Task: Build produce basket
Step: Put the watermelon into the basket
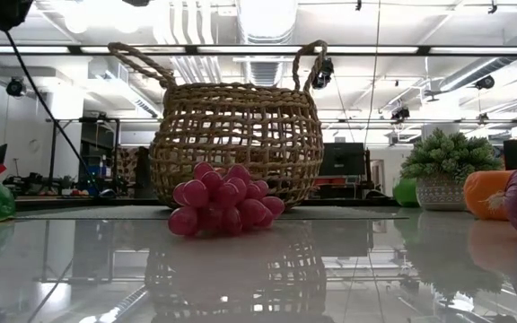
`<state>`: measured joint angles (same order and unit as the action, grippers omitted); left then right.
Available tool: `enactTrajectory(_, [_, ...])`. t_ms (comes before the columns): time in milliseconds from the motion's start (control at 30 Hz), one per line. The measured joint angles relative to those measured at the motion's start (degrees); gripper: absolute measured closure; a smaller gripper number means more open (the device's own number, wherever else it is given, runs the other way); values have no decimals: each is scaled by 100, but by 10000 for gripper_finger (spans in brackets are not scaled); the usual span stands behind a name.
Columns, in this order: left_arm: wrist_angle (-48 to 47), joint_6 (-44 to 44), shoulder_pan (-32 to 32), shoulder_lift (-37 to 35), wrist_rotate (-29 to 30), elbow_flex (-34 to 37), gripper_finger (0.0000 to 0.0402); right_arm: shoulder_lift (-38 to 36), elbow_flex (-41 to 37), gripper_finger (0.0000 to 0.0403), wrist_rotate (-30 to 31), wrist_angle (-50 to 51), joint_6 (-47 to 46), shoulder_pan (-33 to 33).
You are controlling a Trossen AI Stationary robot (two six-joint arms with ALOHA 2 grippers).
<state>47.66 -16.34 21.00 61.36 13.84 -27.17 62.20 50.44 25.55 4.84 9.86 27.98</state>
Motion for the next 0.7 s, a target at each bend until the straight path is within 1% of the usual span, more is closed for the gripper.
enactTrajectory(67, [-25, 632, 58, 206, -21, -49, 169, -121, -626, 76, 0, -971, 314, -43])
enactTrajectory(133, [-38, 1276, 155, 395, -33, -152, 169, -233, -1101, 76, -16, -1691, 481, -91])
enactTrajectory(200, [-259, 1845, 300, 559, -34, -315, 169, -392, -1397, 76, -44, -2038, 523, -115])
enactTrajectory(300, [-1024, 2477, 586, 771, 2, -647, 169, -690, -1601, 76, -46, -2102, 481, -115])
enactTrajectory(400, [-2236, 3188, 860, 962, 458, -1131, 169, -954, -1702, 76, -52, -2098, 450, -113])
enactTrajectory(500, [-3867, 4247, 1017, 1170, 1014, -1725, 169, -1166, -1782, 76, -121, -2048, 452, -113])
enactTrajectory(600, [-5560, 5478, 1094, 1434, 1076, -2339, 169, -1278, -1862, 76, -200, -2011, 468, -113])
enactTrajectory(700, [-7138, 6737, 1179, 1713, 894, -2914, 169, -1319, -1914, 76, -202, -2008, 467, -113])
